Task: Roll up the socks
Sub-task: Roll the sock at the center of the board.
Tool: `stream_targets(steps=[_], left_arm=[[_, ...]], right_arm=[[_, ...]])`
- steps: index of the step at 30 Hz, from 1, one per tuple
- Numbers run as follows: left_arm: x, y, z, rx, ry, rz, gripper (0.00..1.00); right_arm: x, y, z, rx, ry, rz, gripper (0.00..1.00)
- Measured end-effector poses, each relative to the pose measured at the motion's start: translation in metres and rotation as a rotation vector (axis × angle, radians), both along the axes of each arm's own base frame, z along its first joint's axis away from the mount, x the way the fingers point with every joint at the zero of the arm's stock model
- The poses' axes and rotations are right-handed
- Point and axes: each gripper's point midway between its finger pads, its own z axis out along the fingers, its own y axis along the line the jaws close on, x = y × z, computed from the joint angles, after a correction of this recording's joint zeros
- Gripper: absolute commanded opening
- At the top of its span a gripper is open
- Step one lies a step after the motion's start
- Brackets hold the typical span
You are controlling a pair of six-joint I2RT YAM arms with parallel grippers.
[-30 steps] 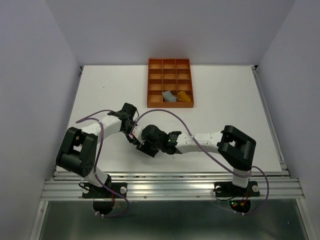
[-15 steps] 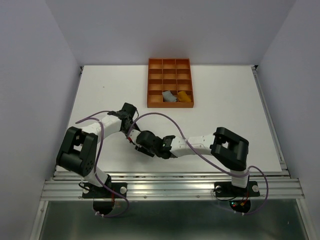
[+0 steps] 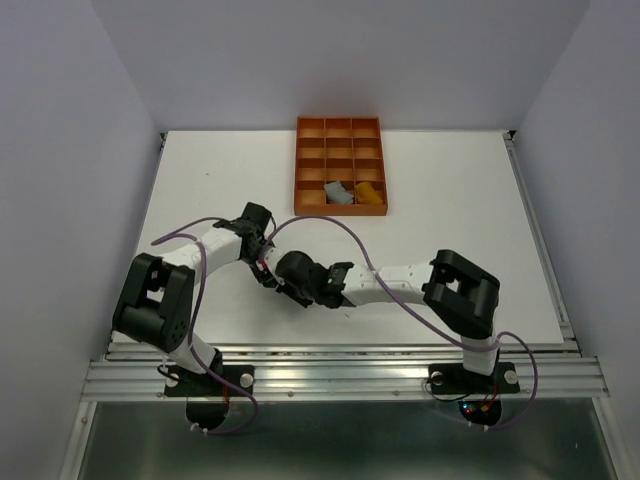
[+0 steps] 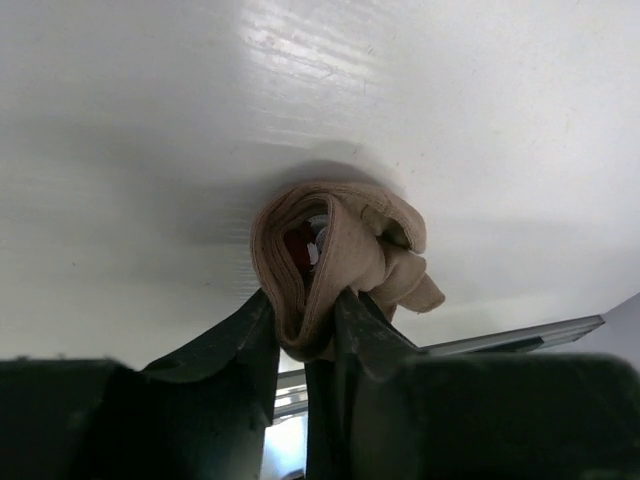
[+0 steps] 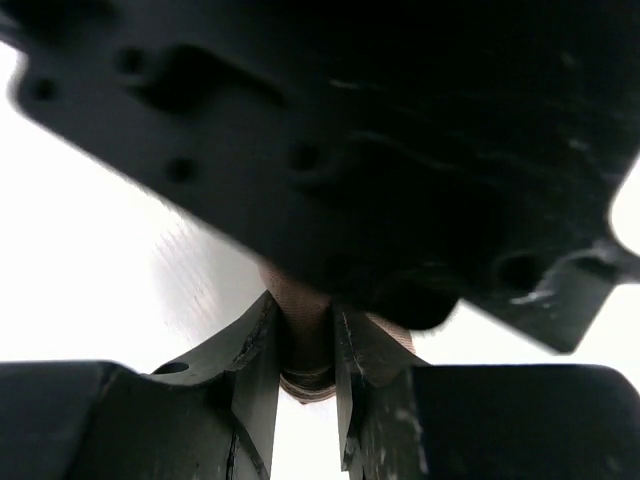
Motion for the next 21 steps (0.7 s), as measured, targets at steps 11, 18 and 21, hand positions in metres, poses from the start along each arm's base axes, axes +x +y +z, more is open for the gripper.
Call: stream_targets(steps=[11, 18, 21], left_arm=[[0.045, 0.008, 0.034, 0.067, -0.152, -0.011, 0.59], [0.046, 0.015, 0.031, 0.091, -0.149, -0.004, 0.59], [0.045, 0.022, 0.028, 0.103, -0.144, 0.016, 0.59]], right_arm=[[0.023, -0.002, 0.012, 0.210, 0.236, -0.052, 0.01], [0.015, 0.005, 0.011, 0.276, 0.342, -0.026, 0.01], [0.015, 0.005, 0.004, 0.290, 0.400, -0.044, 0.01]])
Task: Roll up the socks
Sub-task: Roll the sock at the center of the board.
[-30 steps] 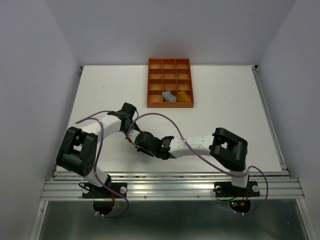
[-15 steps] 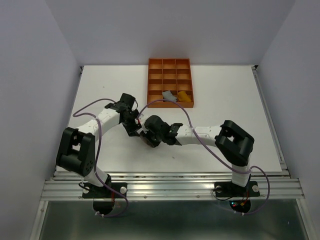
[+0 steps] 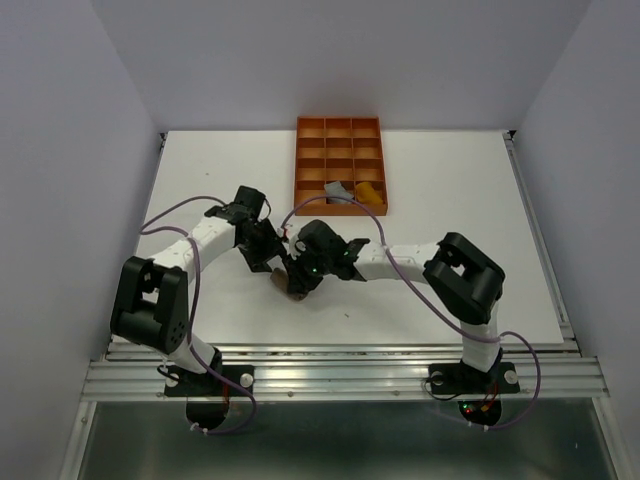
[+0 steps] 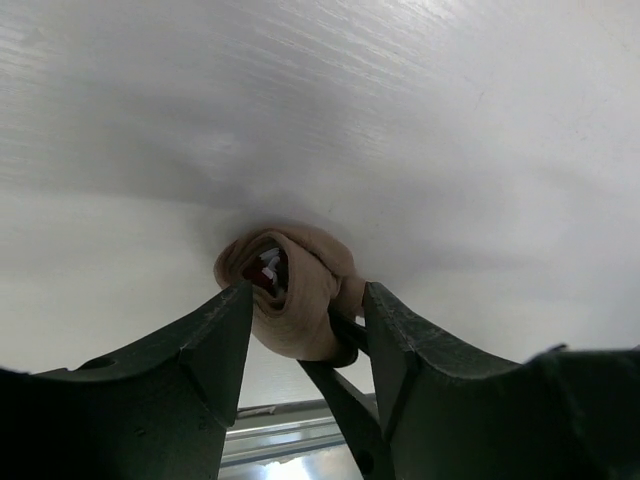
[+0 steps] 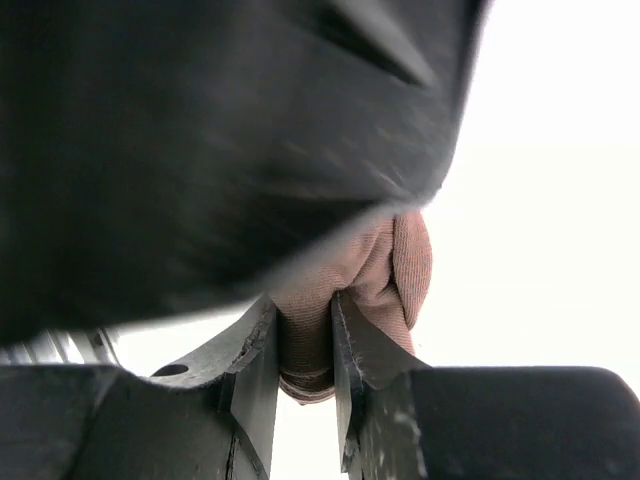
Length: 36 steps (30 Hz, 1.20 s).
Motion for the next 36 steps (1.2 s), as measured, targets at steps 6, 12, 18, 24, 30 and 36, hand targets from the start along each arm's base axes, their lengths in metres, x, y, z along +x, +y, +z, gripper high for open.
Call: stream_targets(steps=[6, 12, 18, 24, 30, 36], left_arm=[[0.004, 0.018, -0.002, 0.033, -0.016, 0.053, 0.59], [0.005, 0.033, -0.011, 0.072, -0.016, 0.092, 0.59], [0.000, 0.037, -0.021, 0.077, -0.027, 0.114, 0.59], [0.000, 0.039, 0.000, 0.036, -0.140, 0.141, 0.60], [-0.006, 0.029, 0.010, -0.058, -0.228, 0.116, 0.72], [-0.026, 0.018, -0.012, -0.133, -0.189, 0.071, 0.73]], right_arm=[[-0.001, 0.003, -0.003, 0.026, 0.064, -0.013, 0.01], [0.002, 0.007, -0.004, 0.054, 0.114, -0.041, 0.01], [0.008, 0.006, -0.004, 0.107, 0.236, -0.070, 0.01], [0.011, 0.001, -0.006, 0.154, 0.355, -0.080, 0.01], [0.013, -0.001, -0.008, 0.177, 0.435, -0.089, 0.01], [0.015, -0.002, -0.009, 0.181, 0.470, -0.102, 0.01]])
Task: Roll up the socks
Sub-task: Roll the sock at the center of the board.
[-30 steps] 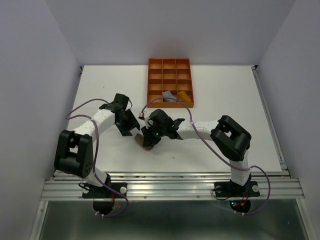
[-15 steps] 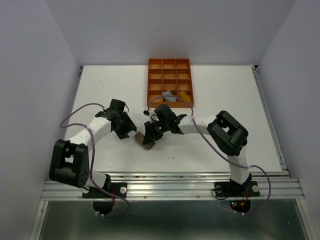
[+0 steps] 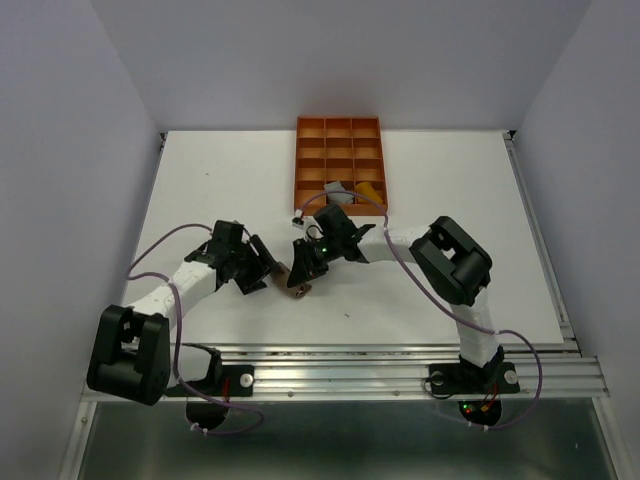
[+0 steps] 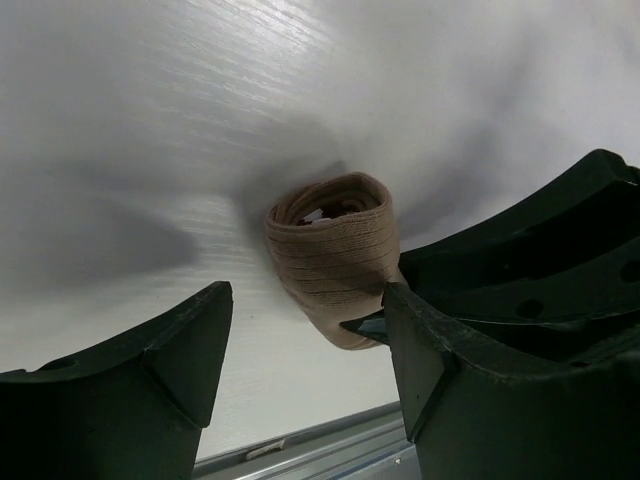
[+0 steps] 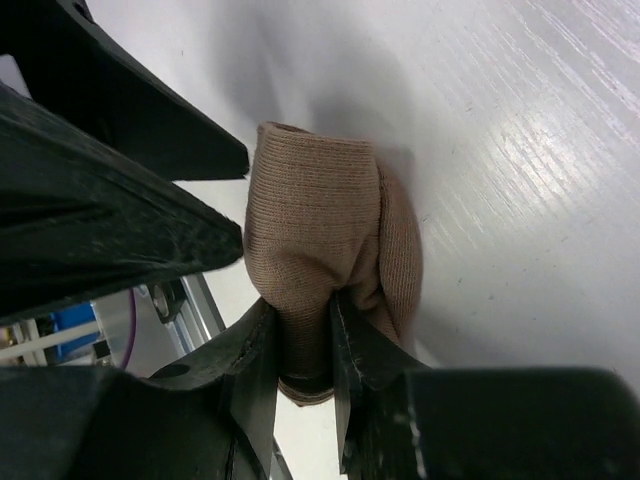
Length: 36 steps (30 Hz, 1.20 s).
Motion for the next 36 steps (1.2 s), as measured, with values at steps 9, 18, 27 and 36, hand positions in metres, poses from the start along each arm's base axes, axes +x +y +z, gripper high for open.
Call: stream_targets(steps=[9, 18, 27, 36], left_arm=[[-0.004, -0.016, -0.017, -0.086, 0.016, -0.034, 0.72], [0.001, -0.027, -0.023, -0.119, 0.012, -0.012, 0.52], [0.016, -0.042, -0.026, -0.058, 0.016, 0.030, 0.00], [0.023, -0.064, -0.027, -0.024, 0.042, 0.010, 0.00]], right_arm=[[0.002, -0.002, -0.001, -0.007, 0.050, -0.018, 0.01], [0.003, -0.003, -0.003, -0.012, 0.070, -0.026, 0.05], [0.005, -0.010, -0.003, -0.015, 0.057, -0.006, 0.31], [0.008, -0.030, 0.012, -0.066, -0.116, 0.027, 0.57]])
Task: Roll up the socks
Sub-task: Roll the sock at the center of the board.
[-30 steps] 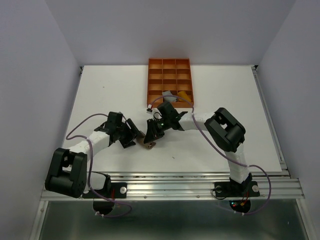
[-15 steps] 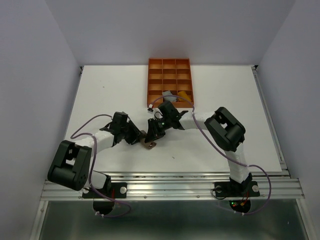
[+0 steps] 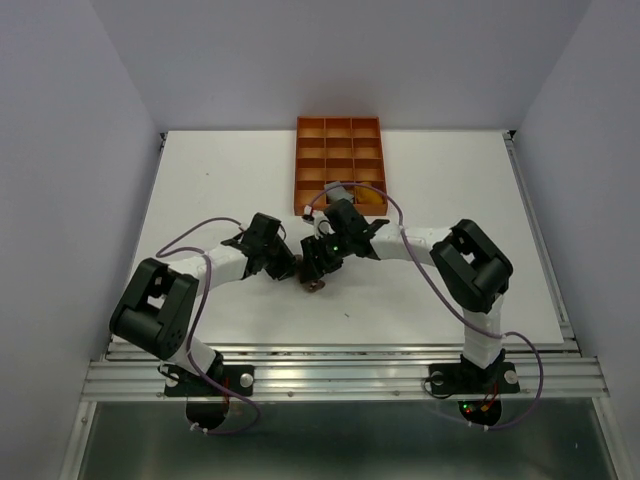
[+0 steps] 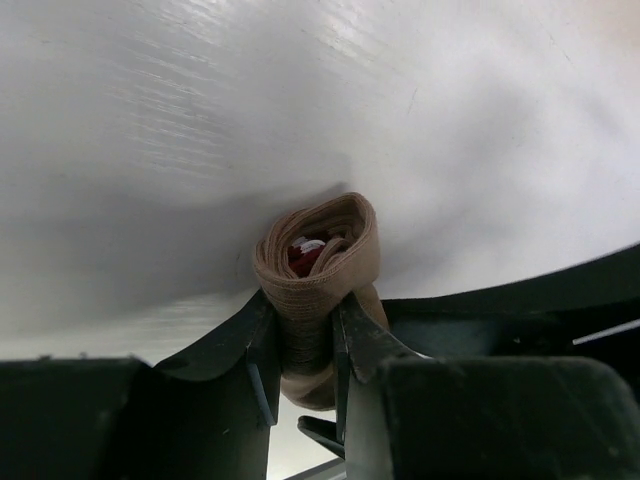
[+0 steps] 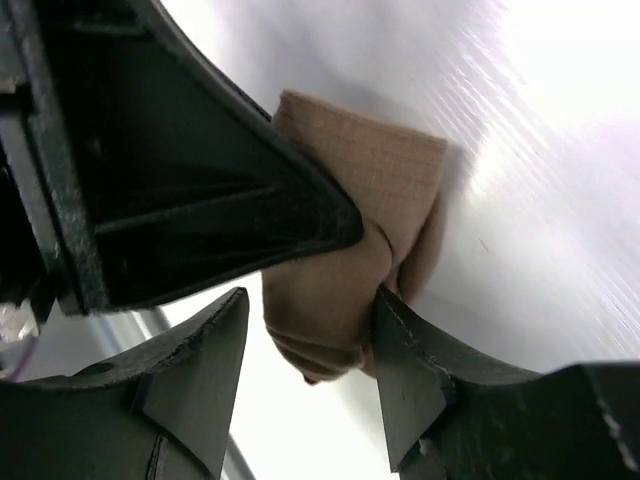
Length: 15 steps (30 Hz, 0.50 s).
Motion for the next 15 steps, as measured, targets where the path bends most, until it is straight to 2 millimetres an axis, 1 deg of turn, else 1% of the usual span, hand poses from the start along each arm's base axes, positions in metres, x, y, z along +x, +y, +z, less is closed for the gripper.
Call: stream_targets(steps=[6, 9, 12, 15], left_arm=[[0.001, -0.007, 0.000, -0.002, 0.003, -0.009, 0.00], [0.001, -0.008, 0.000, -0.005, 0.005, -0.009, 0.00], [0.000, -0.009, 0.000, -0.005, 0.006, -0.012, 0.00], [0.000, -0.009, 0.000, -0.004, 0.007, -0.012, 0.00]], right_arm=[[-0.001, -0.023, 0.003, -0.084, -0.153, -0.027, 0.59], [0.002, -0.030, 0.005, -0.121, -0.226, -0.048, 0.60], [0.005, -0.031, 0.011, -0.148, -0.300, -0.060, 0.60], [0.004, -0.024, 0.020, -0.155, -0.379, -0.048, 0.62]])
